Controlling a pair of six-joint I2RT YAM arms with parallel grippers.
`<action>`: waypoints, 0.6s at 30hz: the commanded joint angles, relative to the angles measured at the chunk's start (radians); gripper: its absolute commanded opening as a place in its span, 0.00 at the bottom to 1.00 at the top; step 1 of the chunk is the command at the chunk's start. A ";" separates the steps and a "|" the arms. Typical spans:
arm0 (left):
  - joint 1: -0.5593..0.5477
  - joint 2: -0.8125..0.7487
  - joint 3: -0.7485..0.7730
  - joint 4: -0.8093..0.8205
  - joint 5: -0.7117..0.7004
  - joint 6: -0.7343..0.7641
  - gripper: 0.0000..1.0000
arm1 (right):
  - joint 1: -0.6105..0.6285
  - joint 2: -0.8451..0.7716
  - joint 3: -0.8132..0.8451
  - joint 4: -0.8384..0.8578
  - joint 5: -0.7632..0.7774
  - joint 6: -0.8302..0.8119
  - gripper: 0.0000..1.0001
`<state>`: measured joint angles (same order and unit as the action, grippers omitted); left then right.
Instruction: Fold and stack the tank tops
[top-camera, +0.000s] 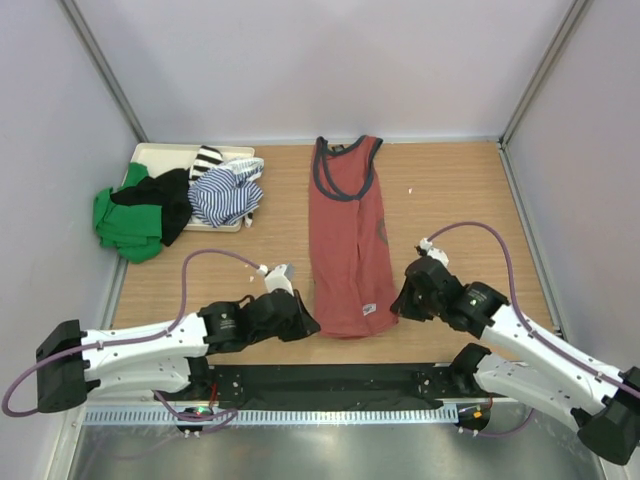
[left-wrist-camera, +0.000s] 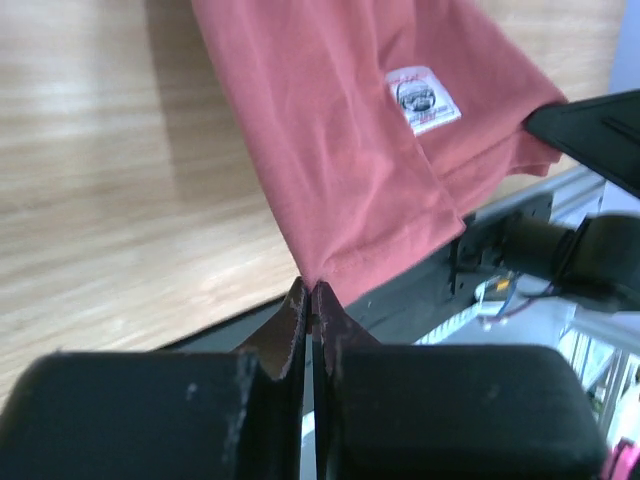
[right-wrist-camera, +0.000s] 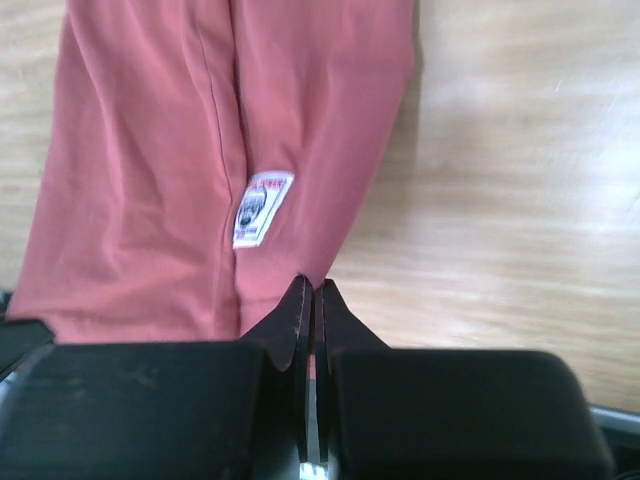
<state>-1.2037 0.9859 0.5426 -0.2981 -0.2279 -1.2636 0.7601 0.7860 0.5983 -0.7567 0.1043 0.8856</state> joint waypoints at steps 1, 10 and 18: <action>0.076 -0.004 0.092 -0.122 -0.036 0.091 0.00 | 0.004 0.084 0.121 0.025 0.162 -0.054 0.01; 0.355 0.180 0.333 -0.173 0.093 0.334 0.00 | -0.057 0.370 0.359 0.091 0.371 -0.160 0.01; 0.492 0.431 0.615 -0.197 0.143 0.470 0.00 | -0.189 0.550 0.521 0.250 0.364 -0.286 0.03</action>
<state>-0.7471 1.3670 1.0706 -0.4747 -0.1143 -0.8883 0.6109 1.2995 1.0542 -0.6178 0.4370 0.6750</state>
